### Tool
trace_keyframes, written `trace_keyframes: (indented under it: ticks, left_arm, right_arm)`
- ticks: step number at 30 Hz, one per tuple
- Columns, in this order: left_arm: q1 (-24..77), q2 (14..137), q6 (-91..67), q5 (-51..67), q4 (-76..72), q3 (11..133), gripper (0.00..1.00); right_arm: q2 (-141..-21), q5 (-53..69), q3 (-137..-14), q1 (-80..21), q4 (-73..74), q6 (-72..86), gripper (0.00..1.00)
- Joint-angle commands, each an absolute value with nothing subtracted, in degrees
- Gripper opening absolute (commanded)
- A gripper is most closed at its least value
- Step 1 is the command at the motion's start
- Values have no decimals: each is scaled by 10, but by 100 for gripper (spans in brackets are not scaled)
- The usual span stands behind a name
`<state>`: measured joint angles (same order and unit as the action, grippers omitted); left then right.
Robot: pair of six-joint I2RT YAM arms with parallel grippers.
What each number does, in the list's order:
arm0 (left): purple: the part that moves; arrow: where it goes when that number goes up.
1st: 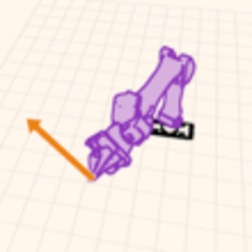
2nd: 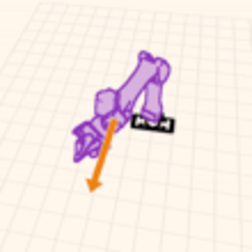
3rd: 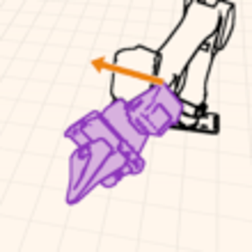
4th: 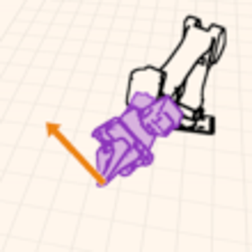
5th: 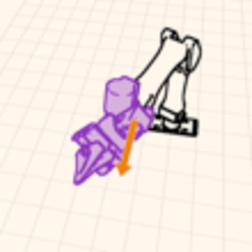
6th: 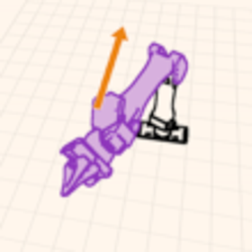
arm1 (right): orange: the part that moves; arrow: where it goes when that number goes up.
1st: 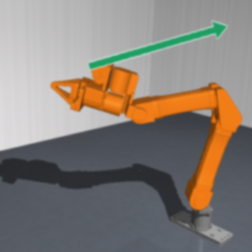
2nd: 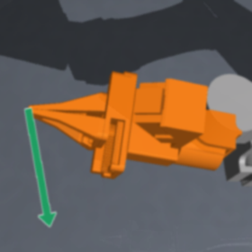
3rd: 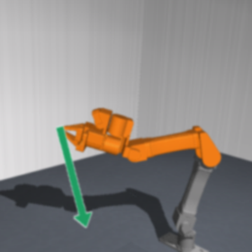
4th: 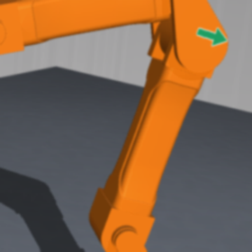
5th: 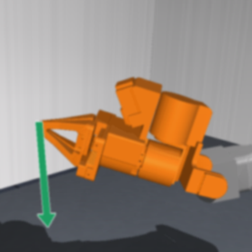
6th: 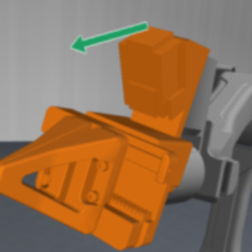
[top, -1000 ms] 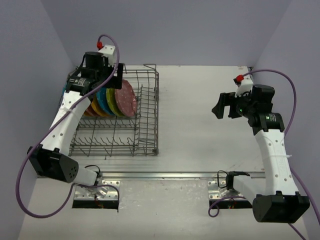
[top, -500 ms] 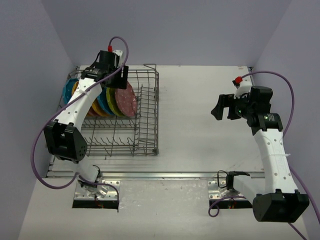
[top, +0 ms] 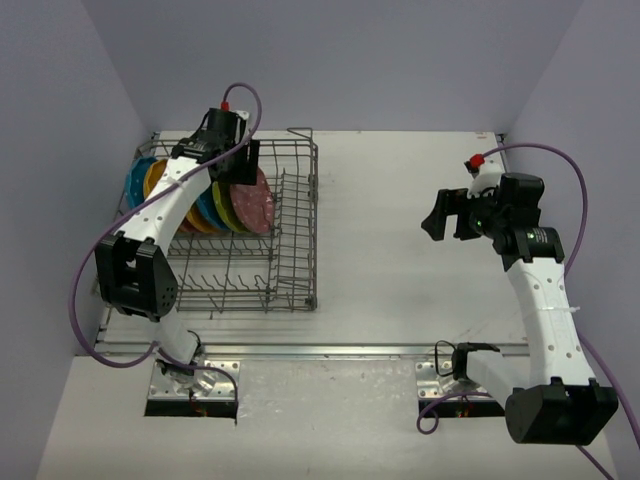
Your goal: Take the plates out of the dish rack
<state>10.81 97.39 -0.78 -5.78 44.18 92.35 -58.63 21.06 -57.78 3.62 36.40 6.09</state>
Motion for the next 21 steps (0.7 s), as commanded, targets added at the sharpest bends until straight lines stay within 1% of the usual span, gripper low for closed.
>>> trace_keyframes:
  ticks: [1, 5, 7, 12, 21]
  left_arm:
    - [112, 978, -32, -62, 428, 912, 63]
    - [112, 980, -48, -60, 422, 902, 62]
    - [112, 980, -66, -62, 415, 893, 60]
    - [112, 984, -133, -87, 403, 870, 48]
    - [112, 1025, -153, -73, 396, 868, 47]
  right_arm:
    - [-589, 221, -582, 33, 343, 69, 99]
    - [-595, 222, -587, 33, 345, 71, 99]
    - [-598, 226, -588, 33, 344, 74, 99]
    - [-608, 229, -589, 33, 343, 77, 99]
    - [-623, 233, -595, 34, 345, 77, 99]
